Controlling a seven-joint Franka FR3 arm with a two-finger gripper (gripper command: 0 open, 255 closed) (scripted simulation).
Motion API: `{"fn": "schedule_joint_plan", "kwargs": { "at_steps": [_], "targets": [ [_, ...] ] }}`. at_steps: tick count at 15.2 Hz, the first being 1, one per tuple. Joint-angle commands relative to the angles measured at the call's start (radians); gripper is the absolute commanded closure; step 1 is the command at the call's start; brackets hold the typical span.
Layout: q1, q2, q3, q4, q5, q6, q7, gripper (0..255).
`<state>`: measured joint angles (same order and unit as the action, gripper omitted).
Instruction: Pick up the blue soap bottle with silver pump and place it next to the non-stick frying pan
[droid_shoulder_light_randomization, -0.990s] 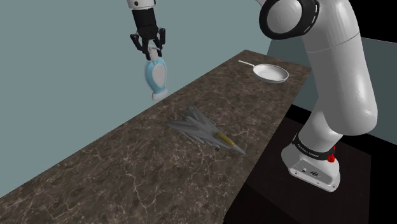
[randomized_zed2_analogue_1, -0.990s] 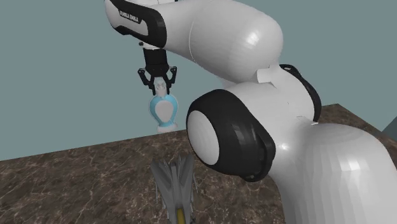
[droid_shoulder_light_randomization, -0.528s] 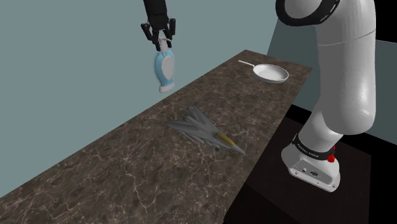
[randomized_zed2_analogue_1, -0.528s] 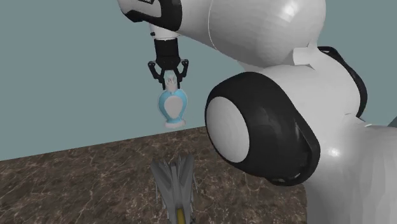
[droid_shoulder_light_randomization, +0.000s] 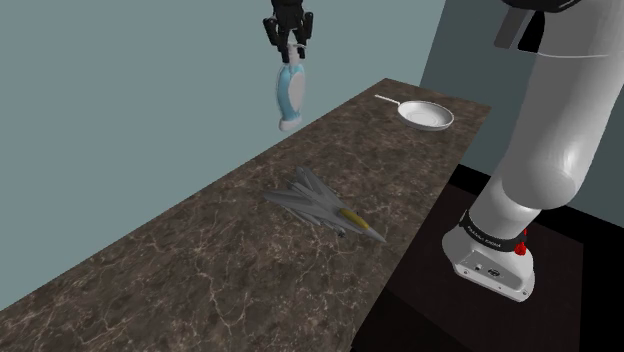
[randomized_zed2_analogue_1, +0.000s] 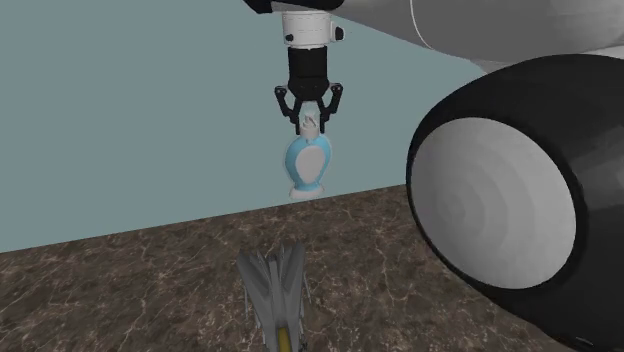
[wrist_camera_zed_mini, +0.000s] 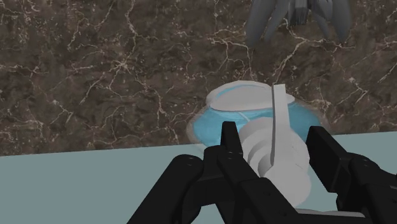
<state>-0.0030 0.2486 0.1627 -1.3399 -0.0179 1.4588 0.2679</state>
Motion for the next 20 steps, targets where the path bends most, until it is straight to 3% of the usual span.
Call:
{"fn": "schedule_joint_plan", "kwargs": {
  "at_steps": [1,10,20],
  "targets": [
    [-0.028,-0.053,-0.014,-0.045,0.006,-0.008,-0.042,255],
    [-0.135,-0.214,-0.094,-0.150,0.009,-0.063,-0.228,255],
    [-0.242,-0.295,-0.205,-0.132,-0.020,-0.157,-0.453,255]
  ]
}}
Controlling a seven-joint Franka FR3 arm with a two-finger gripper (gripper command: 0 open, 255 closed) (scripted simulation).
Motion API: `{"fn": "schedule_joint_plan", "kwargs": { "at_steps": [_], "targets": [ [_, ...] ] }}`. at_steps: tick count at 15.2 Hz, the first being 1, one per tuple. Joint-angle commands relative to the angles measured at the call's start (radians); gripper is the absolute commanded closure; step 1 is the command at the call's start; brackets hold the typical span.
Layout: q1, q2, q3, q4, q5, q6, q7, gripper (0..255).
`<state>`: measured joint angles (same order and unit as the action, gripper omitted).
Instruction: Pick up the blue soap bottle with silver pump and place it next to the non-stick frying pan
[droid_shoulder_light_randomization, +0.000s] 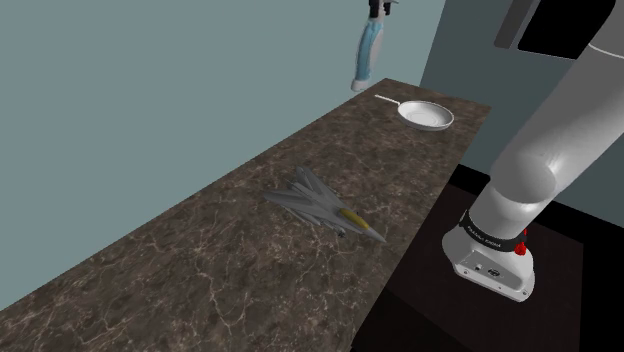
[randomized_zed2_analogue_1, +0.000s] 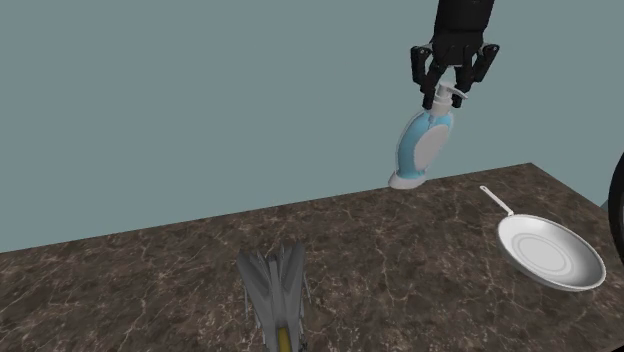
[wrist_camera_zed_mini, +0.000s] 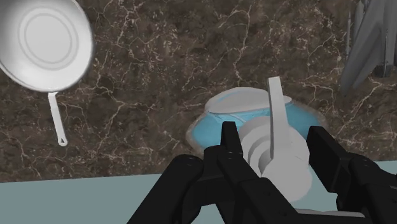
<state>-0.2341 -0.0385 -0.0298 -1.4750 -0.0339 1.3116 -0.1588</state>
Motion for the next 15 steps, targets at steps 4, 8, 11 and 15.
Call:
{"fn": "schedule_joint_plan", "kwargs": {
  "at_steps": [4,8,11,15],
  "targets": [
    [-0.055,-0.009,-0.060,0.048,-0.019,-0.053,-0.123,255],
    [-0.101,0.009,-0.110,0.118,-0.031,-0.099,-0.225,255],
    [-0.137,0.038,-0.149,0.190,-0.037,-0.137,-0.305,255],
    [-0.168,0.049,-0.179,0.203,-0.042,-0.135,-0.367,255]
  ]
}}
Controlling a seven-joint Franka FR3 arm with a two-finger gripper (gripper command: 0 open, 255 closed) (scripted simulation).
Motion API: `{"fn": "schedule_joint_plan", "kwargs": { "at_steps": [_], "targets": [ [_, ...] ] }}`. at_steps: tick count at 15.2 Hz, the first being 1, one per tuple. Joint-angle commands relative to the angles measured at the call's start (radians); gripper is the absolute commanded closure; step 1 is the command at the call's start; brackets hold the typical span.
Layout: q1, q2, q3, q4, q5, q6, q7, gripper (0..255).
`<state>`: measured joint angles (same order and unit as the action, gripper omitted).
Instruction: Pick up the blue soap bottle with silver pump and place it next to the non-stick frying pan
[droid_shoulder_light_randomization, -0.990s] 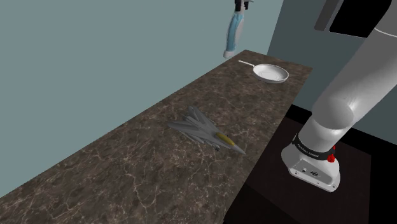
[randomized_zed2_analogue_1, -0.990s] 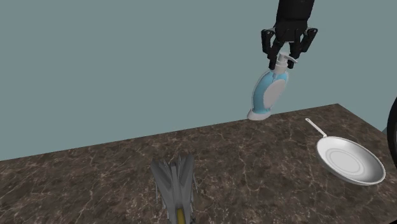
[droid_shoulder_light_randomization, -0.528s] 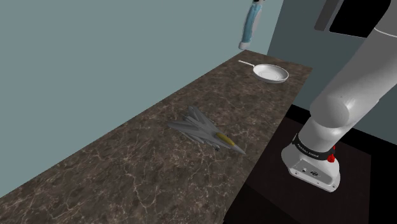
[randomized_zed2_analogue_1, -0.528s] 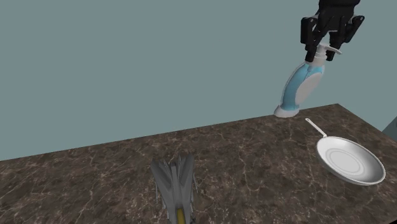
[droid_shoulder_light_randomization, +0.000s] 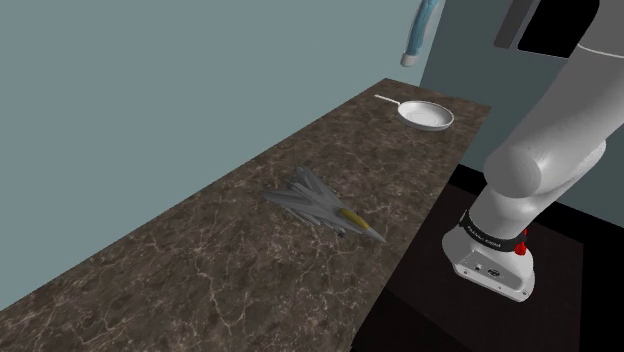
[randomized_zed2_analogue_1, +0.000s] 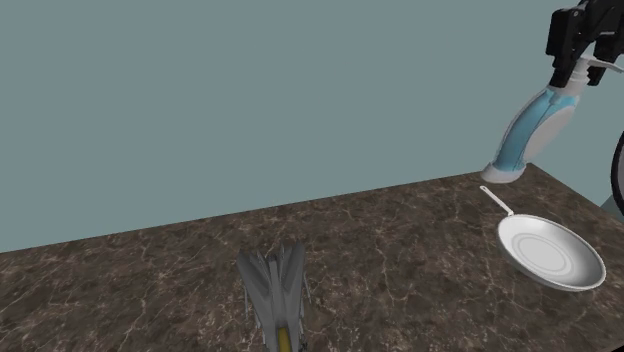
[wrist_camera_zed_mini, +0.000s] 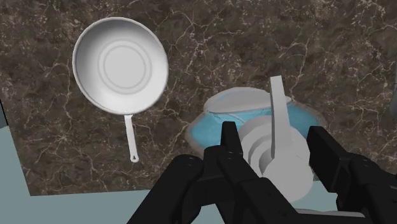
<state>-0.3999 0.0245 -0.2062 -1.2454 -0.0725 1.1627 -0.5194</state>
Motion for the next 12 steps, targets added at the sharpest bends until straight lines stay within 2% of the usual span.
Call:
{"fn": "schedule_joint_plan", "kwargs": {
  "at_steps": [1,12],
  "targets": [
    [-0.002,-0.024,-0.002,-0.055,-0.005,0.032,-0.004,255],
    [0.004,-0.109,0.005,-0.314,-0.017,0.206,0.021,255]
  ]
}}
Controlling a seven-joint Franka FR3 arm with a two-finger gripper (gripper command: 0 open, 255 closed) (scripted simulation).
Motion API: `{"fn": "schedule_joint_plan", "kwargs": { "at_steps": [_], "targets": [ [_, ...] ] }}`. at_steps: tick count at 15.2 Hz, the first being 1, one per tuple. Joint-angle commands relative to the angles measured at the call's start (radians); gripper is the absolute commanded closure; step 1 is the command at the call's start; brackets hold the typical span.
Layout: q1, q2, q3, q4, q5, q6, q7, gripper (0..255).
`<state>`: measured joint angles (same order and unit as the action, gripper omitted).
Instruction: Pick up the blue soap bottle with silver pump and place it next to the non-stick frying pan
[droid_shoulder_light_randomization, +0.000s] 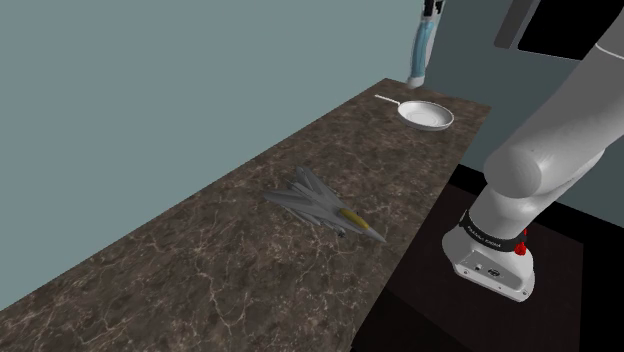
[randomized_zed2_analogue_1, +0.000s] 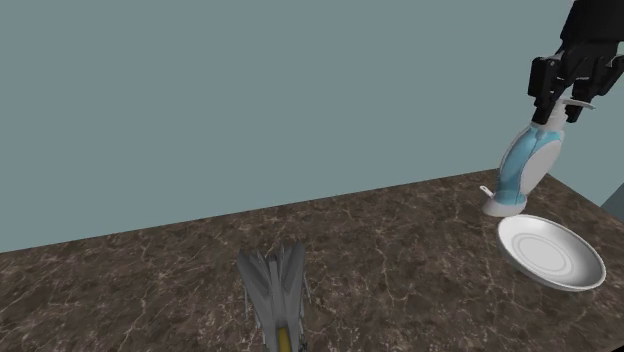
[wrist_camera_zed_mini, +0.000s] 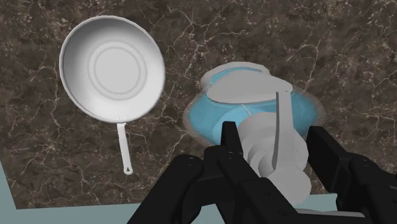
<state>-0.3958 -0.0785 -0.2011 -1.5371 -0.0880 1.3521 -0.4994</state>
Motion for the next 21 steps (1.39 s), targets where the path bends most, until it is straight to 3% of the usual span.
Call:
{"fn": "schedule_joint_plan", "kwargs": {
  "at_steps": [1,21],
  "targets": [
    [0.000,-0.012,0.000,-0.042,-0.002,0.032,0.002,255],
    [-0.002,-0.064,-0.001,-0.372,-0.011,0.309,0.028,255]
  ]
}}
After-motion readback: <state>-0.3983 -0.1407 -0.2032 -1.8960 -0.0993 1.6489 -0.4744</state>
